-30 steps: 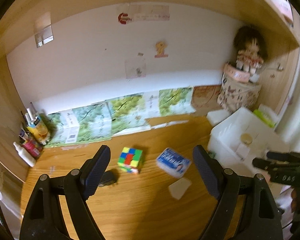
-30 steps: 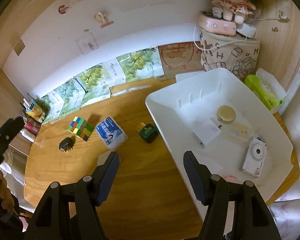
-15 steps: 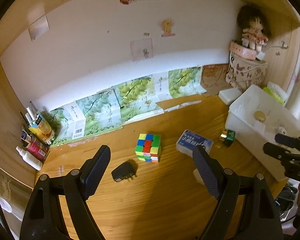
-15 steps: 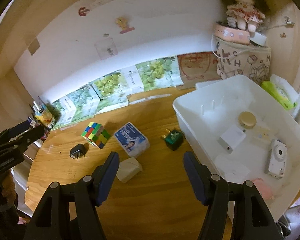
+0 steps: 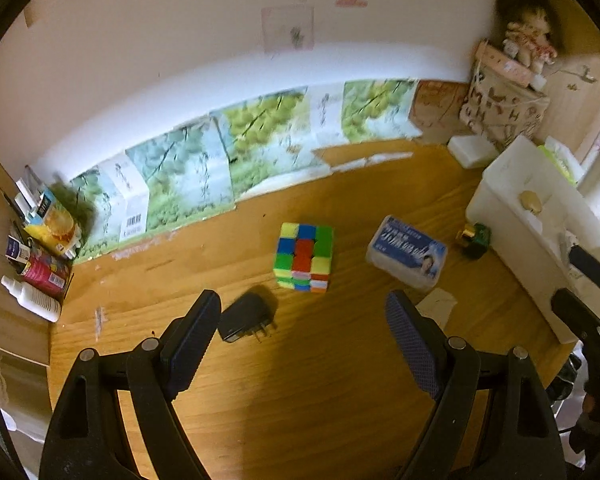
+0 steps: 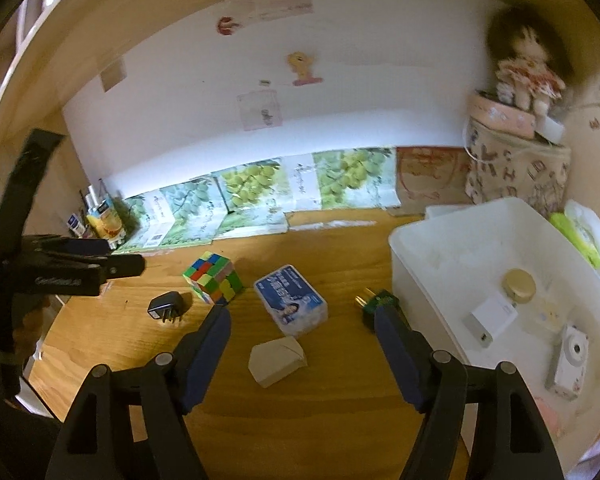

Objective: Organize rigid objects
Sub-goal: 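Lift both open tools out of the basket and back over the desk, then move the left tool to the Rubik's cube while the right tool approaches the beige block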

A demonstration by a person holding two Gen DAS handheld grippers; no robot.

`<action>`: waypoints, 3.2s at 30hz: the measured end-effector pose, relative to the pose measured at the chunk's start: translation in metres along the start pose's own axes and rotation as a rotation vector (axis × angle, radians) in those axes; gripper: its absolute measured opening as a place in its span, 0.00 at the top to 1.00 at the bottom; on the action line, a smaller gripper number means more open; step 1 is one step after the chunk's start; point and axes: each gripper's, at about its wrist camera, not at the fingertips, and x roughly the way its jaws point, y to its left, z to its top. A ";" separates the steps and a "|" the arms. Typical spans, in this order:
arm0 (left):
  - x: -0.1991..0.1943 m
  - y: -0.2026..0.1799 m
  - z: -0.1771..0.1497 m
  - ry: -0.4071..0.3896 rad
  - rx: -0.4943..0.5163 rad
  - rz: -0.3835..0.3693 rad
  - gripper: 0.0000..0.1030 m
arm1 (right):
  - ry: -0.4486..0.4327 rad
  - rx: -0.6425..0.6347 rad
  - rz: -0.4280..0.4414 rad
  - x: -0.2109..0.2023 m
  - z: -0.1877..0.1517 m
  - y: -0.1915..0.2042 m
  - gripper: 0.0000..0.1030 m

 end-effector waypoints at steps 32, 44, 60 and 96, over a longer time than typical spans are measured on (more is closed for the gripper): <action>0.120 0.027 0.010 0.430 -0.081 -0.041 0.16 | 0.117 -0.176 0.023 0.066 -0.031 0.047 0.21; 0.145 0.020 0.017 0.471 -0.089 -0.033 0.16 | 0.184 -0.171 0.000 0.094 -0.047 0.045 0.21; 0.166 0.012 0.024 0.458 -0.047 0.062 0.16 | 0.231 -0.174 -0.009 0.115 -0.055 0.045 0.21; 0.192 0.020 0.030 0.429 -0.103 -0.033 0.81 | 0.307 -0.198 -0.043 0.141 -0.058 0.047 0.21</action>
